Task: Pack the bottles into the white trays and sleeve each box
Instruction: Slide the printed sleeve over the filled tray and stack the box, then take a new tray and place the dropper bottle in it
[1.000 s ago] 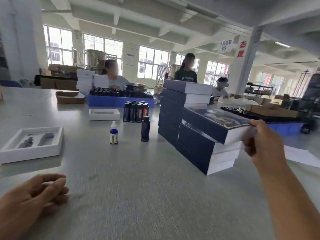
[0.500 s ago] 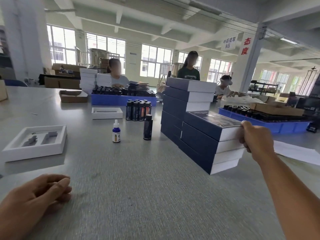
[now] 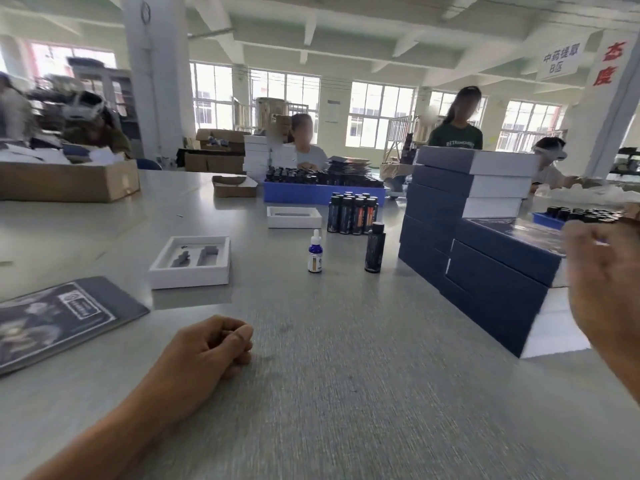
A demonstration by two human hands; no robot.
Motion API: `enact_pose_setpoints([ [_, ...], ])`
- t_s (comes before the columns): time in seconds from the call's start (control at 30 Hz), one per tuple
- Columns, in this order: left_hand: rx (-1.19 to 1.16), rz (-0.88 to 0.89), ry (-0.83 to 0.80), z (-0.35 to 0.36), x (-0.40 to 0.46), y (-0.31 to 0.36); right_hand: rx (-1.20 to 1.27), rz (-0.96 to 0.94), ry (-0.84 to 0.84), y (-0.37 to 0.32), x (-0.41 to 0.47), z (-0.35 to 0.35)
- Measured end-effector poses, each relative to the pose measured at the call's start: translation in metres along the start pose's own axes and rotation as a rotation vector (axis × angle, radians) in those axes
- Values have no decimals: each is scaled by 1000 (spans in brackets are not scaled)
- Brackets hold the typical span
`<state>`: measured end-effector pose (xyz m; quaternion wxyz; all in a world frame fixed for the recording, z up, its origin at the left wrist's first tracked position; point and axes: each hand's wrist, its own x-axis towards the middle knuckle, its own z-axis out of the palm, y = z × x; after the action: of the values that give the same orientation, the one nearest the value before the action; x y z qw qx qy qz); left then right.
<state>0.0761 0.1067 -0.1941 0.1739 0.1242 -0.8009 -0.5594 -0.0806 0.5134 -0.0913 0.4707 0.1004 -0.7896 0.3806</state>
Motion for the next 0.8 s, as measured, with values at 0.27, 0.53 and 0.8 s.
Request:
enact_pose_setpoints([
  [0.27, 106, 15, -14, -3, -12, 14, -95, -219, -971, -68, -105, 88],
  [0.53, 671, 165, 283, -19, 44, 8, -181, -295, -921, -62, -117, 98],
  [0.8, 1092, -215, 202, -67, 127, -5, -185, -236, -1021, -67, -111, 96],
])
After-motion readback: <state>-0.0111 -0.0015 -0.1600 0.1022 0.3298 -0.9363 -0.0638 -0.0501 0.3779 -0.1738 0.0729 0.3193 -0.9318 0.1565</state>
